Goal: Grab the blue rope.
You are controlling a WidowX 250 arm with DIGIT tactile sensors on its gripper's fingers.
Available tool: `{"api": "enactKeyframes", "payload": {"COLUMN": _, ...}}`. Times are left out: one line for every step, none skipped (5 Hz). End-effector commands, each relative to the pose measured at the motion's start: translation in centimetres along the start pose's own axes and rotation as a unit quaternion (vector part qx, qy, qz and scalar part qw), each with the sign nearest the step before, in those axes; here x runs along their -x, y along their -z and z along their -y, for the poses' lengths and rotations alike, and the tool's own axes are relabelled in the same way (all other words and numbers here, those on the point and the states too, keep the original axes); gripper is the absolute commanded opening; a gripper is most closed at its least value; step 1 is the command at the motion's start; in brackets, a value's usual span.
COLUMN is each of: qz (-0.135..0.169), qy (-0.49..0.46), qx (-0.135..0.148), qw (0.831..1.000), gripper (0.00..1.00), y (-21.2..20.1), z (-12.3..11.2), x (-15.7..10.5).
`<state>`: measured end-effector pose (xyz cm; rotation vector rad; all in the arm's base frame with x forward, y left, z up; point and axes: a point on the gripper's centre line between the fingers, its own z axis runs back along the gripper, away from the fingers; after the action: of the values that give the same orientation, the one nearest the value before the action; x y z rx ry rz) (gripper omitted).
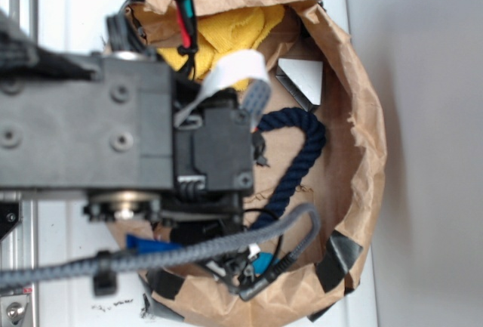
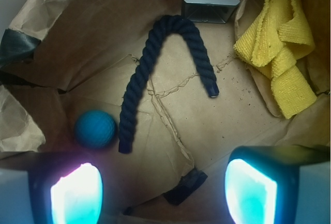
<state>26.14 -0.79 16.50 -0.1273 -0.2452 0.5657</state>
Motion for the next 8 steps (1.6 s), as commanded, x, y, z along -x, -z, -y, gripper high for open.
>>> {"api": "enactKeyframes", "payload": {"qz": 0.017, "qy": -0.007, "qx": 0.008, "qw": 1.000, "gripper": 1.00, "y": -1.2, "z": -0.5, "x": -1.1}}
{"api": "enactKeyframes", "payload": {"qz": 0.041, "qy": -0.040, "qx": -0.031, "qw": 0.998, "gripper": 1.00, "y": 2.2, "z": 0.3, "x": -1.7}}
{"api": "enactKeyframes", "payload": {"qz": 0.057, "qy": -0.056, "qx": -0.068, "qw": 0.994, "gripper": 1.00, "y": 4.7, "z": 0.2, "x": -2.1}}
{"api": "enactKeyframes", "payload": {"qz": 0.068, "qy": -0.054, "qx": -0.081, "qw": 0.993, "gripper": 1.00, "y": 6.6, "z": -0.2, "x": -1.9}}
{"api": "enactKeyframes", "payload": {"qz": 0.072, "qy": -0.053, "qx": -0.069, "qw": 0.994, "gripper": 1.00, "y": 7.6, "z": 0.3, "x": -1.8}}
{"api": "enactKeyframes", "payload": {"qz": 0.065, "qy": -0.079, "qx": -0.041, "qw": 0.994, "gripper": 1.00, "y": 8.7, "z": 2.1, "x": -2.3}}
{"api": "enactKeyframes", "payload": {"qz": 0.069, "qy": -0.081, "qx": -0.039, "qw": 0.994, "gripper": 1.00, "y": 10.0, "z": 3.9, "x": -2.6}}
{"api": "enactKeyframes", "payload": {"qz": 0.050, "qy": -0.080, "qx": -0.047, "qw": 0.994, "gripper": 1.00, "y": 11.2, "z": 5.5, "x": -1.8}}
